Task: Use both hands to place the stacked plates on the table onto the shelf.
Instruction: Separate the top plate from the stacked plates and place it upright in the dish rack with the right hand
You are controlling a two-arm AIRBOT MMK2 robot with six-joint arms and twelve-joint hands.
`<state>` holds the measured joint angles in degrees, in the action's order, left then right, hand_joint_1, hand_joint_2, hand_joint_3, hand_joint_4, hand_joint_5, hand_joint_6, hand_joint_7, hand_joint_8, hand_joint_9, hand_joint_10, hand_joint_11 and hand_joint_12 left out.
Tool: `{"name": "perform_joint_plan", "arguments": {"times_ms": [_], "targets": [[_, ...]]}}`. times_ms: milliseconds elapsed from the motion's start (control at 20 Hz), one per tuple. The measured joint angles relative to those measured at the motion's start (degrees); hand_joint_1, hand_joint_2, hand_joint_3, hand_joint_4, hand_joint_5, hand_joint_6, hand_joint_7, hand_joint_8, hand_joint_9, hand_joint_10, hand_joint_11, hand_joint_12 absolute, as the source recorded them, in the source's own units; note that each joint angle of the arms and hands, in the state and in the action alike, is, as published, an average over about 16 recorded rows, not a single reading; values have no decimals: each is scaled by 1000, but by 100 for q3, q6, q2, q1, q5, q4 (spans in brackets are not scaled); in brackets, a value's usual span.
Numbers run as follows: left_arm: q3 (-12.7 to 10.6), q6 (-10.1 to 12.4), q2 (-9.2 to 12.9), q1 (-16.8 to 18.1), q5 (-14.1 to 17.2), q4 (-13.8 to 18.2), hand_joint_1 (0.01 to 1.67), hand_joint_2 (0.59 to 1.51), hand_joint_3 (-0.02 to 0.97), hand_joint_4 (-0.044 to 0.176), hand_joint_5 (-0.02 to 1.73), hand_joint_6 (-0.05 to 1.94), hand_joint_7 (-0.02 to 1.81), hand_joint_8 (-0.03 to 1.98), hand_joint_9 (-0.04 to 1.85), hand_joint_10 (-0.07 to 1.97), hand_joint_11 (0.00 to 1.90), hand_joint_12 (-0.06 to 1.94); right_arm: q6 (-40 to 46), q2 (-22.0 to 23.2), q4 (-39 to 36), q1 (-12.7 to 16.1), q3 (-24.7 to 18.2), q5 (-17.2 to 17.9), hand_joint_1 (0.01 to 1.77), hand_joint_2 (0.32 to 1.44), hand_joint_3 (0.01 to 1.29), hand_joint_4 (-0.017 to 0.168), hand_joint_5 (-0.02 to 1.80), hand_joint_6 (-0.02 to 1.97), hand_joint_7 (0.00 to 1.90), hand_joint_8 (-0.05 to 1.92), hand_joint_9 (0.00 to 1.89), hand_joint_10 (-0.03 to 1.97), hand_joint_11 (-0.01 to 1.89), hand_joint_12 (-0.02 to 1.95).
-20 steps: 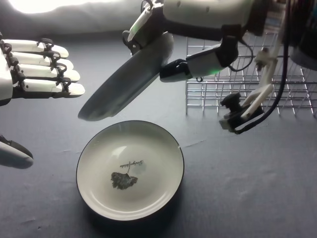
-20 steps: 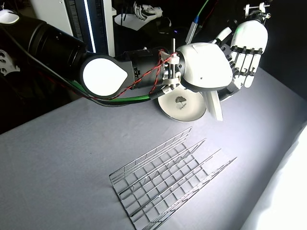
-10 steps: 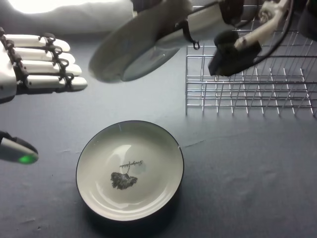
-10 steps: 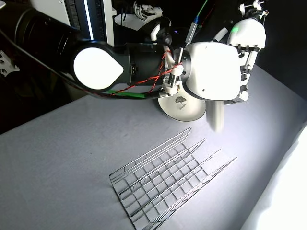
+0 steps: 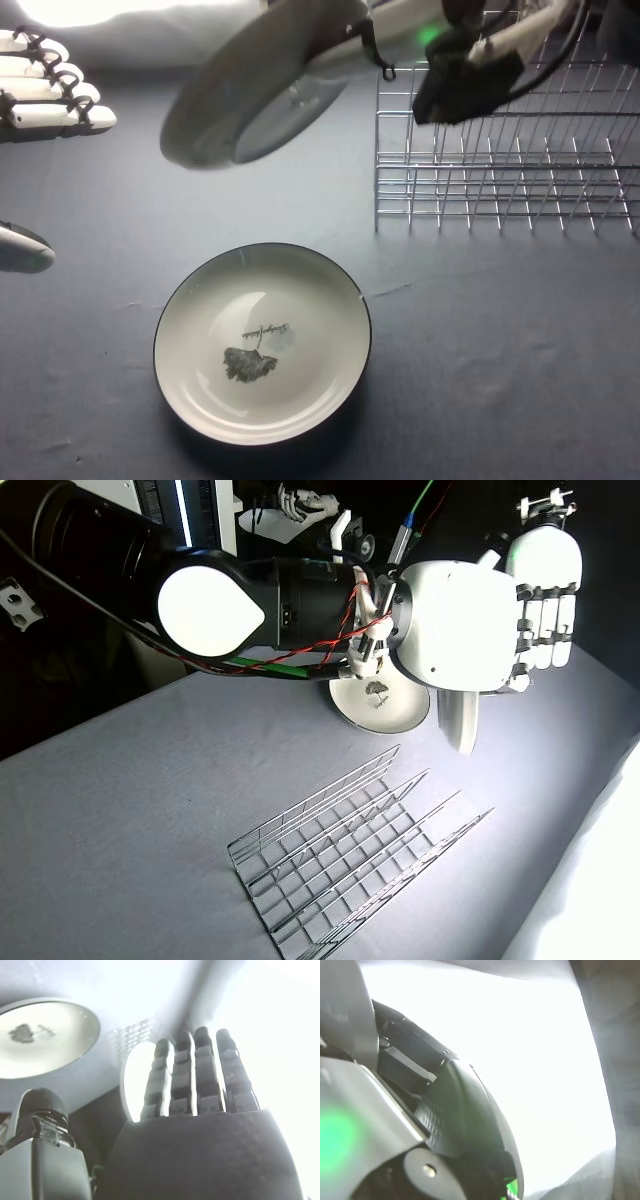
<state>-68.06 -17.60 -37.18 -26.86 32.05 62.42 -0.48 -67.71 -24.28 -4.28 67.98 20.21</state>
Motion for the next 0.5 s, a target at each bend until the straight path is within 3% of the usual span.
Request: {"name": "perform_joint_plan", "arguments": {"times_ms": [500], "targets": [[-8,-116,-16,72,-378,-13,20,1036,11,0,144,6,157,4,143,10,25,224,62,46,653,178,-6,-292,1365,1016,13,-8,884,966,1054,882,917,1170,635,1443]]}}
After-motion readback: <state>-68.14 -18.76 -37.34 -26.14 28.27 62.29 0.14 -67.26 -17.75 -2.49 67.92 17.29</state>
